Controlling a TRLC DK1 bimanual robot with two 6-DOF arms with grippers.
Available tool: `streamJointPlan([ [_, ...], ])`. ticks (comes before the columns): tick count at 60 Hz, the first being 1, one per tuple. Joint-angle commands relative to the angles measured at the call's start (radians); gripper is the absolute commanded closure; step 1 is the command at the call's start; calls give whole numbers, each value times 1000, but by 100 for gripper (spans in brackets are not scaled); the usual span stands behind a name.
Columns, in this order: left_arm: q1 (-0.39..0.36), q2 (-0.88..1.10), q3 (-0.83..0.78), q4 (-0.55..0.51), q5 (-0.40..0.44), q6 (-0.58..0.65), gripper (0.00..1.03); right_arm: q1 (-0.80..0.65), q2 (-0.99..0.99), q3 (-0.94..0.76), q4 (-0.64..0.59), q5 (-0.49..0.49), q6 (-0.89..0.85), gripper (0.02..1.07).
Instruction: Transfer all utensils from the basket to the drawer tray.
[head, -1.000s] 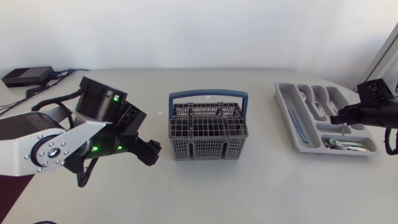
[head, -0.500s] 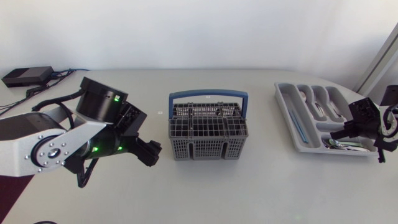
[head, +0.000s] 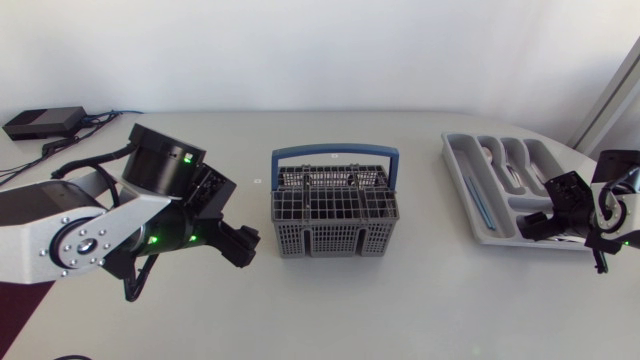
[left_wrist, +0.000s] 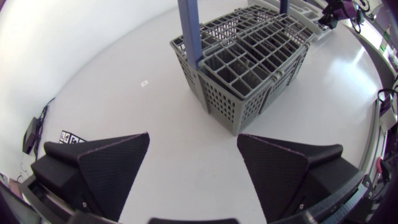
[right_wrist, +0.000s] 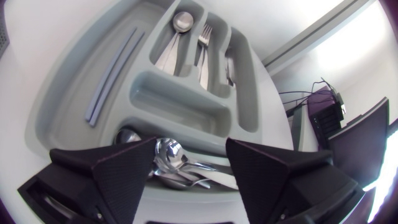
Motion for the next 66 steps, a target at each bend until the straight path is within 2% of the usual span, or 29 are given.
streamJointPlan([
  [1, -8, -4, -6, -9, 1, 6, 5, 18, -65, -10, -48, 0, 17, 11],
  [10, -8, -7, -6, -9, 1, 6, 5, 72, -206, -5, -171, -24, 81, 8],
  [16, -8, -7, -4, -9, 1, 6, 5, 133, -309, 0, -279, -81, 150, 8],
  [21, -8, -7, -4, -9, 1, 6, 5, 227, -396, 13, -398, -142, 243, 8],
  [27, -8, -7, -4, -9, 1, 6, 5, 371, -469, 17, -472, -172, 336, 9],
  [34, -8, -7, -4, -7, 1, 4, 5, 575, -518, 23, -496, -172, 454, 24],
  [39, -8, -7, -4, -6, 1, 3, 5, 701, -516, 36, -490, -172, 525, 39],
  [41, -8, -7, -4, -6, 1, 3, 5, 751, -501, 49, -481, -173, 551, 50],
  [51, 0, -6, -2, -6, 1, 3, 5, 891, -406, 101, -421, -185, 614, 82],
  [56, 3, -6, -4, -4, 1, 3, 5, 946, -329, 132, -392, -190, 632, 94],
  [66, 5, -6, -2, -4, 1, 3, 5, 1009, -162, 194, -352, -187, 675, 96],
])
